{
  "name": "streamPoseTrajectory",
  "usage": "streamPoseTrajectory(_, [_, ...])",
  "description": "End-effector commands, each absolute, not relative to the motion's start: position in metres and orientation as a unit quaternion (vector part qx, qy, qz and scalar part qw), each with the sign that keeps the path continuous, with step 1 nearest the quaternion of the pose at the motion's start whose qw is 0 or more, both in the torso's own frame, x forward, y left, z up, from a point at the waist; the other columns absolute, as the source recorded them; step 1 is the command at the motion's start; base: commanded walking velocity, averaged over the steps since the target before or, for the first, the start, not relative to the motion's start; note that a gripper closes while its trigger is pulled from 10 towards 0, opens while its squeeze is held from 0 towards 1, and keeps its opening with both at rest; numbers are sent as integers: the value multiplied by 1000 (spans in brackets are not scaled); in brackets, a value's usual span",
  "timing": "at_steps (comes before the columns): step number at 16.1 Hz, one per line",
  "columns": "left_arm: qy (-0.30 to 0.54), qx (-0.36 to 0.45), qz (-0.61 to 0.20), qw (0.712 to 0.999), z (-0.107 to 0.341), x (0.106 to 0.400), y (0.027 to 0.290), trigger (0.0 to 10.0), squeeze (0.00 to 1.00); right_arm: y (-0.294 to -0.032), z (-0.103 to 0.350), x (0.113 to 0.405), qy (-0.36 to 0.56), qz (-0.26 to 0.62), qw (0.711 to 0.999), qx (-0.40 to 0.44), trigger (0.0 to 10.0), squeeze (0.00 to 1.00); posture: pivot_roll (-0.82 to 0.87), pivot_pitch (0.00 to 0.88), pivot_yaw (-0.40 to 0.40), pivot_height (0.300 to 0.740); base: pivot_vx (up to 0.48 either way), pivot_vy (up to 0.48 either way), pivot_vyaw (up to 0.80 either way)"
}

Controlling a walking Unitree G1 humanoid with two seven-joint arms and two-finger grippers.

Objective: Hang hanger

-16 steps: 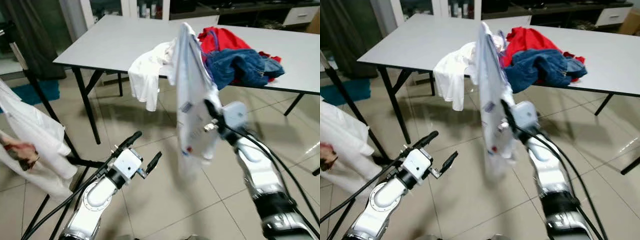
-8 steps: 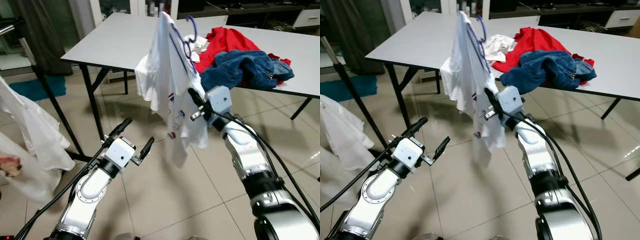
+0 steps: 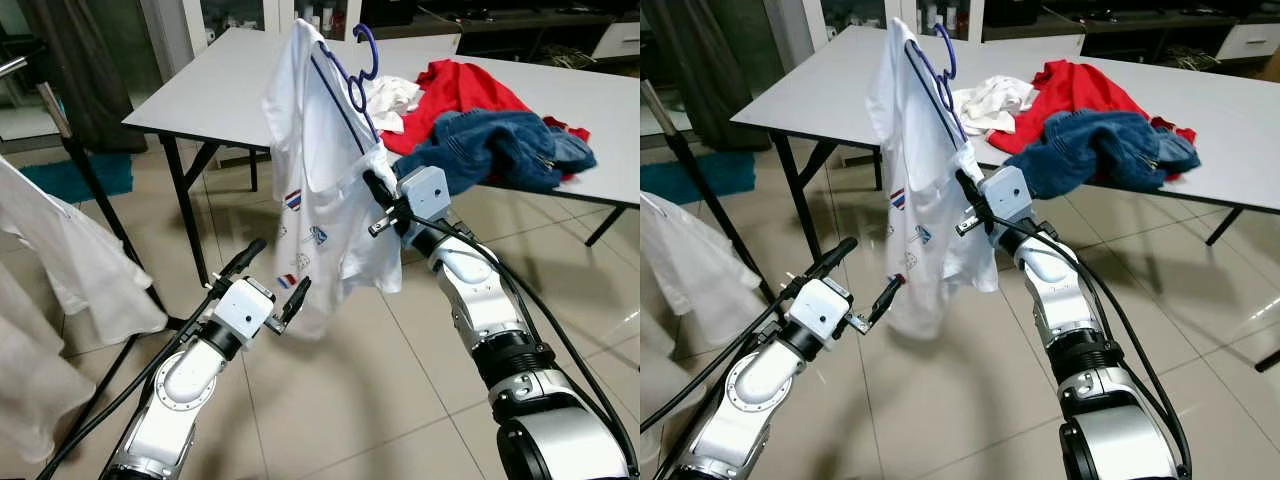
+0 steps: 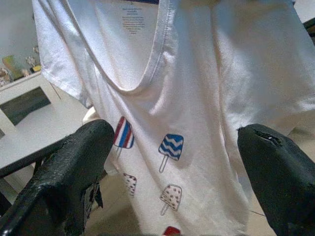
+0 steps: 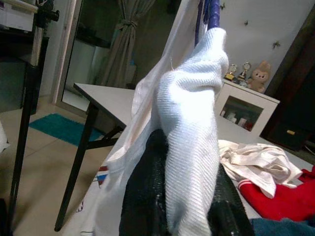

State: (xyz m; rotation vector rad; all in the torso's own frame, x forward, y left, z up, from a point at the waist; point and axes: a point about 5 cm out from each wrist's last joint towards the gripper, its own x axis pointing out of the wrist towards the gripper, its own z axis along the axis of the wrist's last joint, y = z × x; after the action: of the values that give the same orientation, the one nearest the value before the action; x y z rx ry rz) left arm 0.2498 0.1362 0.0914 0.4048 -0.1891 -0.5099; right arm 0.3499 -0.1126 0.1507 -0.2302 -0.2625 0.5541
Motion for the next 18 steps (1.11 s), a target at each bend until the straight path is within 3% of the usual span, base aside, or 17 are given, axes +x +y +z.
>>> streamPoseTrajectory(1, [-92, 204, -253, 941, 92, 250, 134, 10000, 0, -111, 163, 353, -156, 272, 943, -114, 10000, 0, 67, 0, -14, 740, 480, 0, 0])
streamPoseTrajectory(13, [-95, 206, -258, 939, 93, 252, 130, 10000, 0, -108, 169, 354, -173, 272, 940, -111, 10000, 0, 56, 0, -9, 740, 480, 0, 0])
streamPoseTrajectory(18, [-145, 212, -235, 937, 120, 262, 135, 10000, 0, -113, 187, 359, -206, 251, 939, -113, 10000, 0, 62, 0, -15, 740, 480, 0, 0])
